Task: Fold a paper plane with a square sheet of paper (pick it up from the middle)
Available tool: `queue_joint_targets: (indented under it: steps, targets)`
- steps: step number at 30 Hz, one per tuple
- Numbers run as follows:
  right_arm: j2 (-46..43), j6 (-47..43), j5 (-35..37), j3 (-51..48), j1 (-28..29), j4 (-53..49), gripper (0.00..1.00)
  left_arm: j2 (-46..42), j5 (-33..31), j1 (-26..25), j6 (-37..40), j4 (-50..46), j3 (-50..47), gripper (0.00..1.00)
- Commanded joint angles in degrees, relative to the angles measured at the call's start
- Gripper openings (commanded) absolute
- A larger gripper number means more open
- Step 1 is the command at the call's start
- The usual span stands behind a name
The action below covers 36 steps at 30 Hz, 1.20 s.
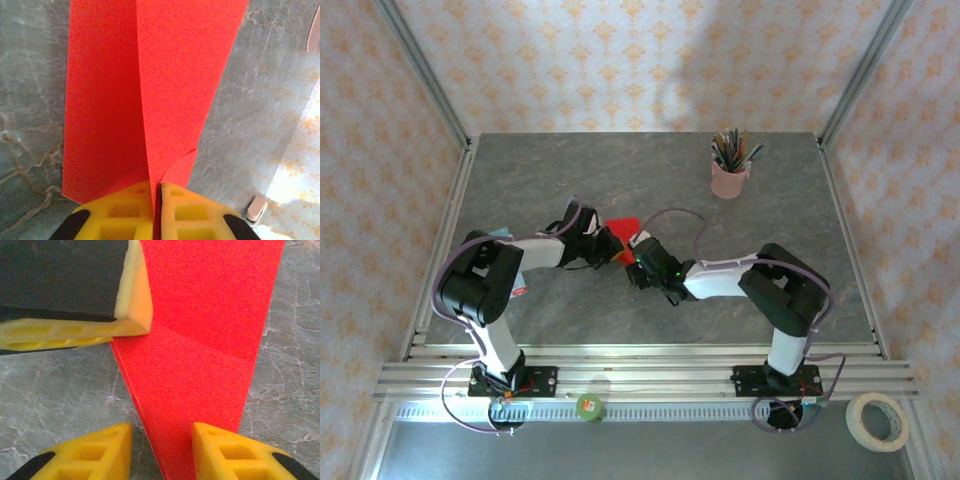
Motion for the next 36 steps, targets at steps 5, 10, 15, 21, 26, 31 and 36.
queue_joint_targets:
  steps: [5, 10, 15, 21, 26, 31, 36]
  targets:
    - [2.0, -0.5, 3.4, 1.9, 0.2, -1.9, 0.36, -1.6, -0.6, -0.4, -0.9, -1.4, 1.3, 0.12]
    - [1.0, 0.0, 5.0, 1.2, 0.2, -1.8, 0.35, -1.6, -0.8, -0.3, -0.5, -2.2, 1.6, 0.12]
    - [-1.7, -0.8, 6.4, 1.0, 0.2, -2.5, 0.35, -1.7, -1.3, -0.3, -0.3, -3.9, 2.4, 0.12]
    - [-3.7, -6.6, 4.9, 0.6, 0.2, -5.1, 0.35, -1.9, -1.5, -0.3, 0.1, -5.9, 3.3, 0.12]
    - [-1.6, -10.2, 5.6, 1.9, 0.2, -8.7, 0.35, -1.8, -1.4, -0.4, 0.0, -6.4, 3.7, 0.11]
    - [-1.3, -11.0, 5.7, 2.8, 0.6, -9.2, 0.38, -1.6, -1.7, -0.4, -0.1, -6.9, 4.3, 0.11]
    - [-1.0, -10.9, 5.8, 2.9, 0.9, -8.5, 0.4, -1.4, -1.7, -0.4, -0.1, -7.3, 5.0, 0.11]
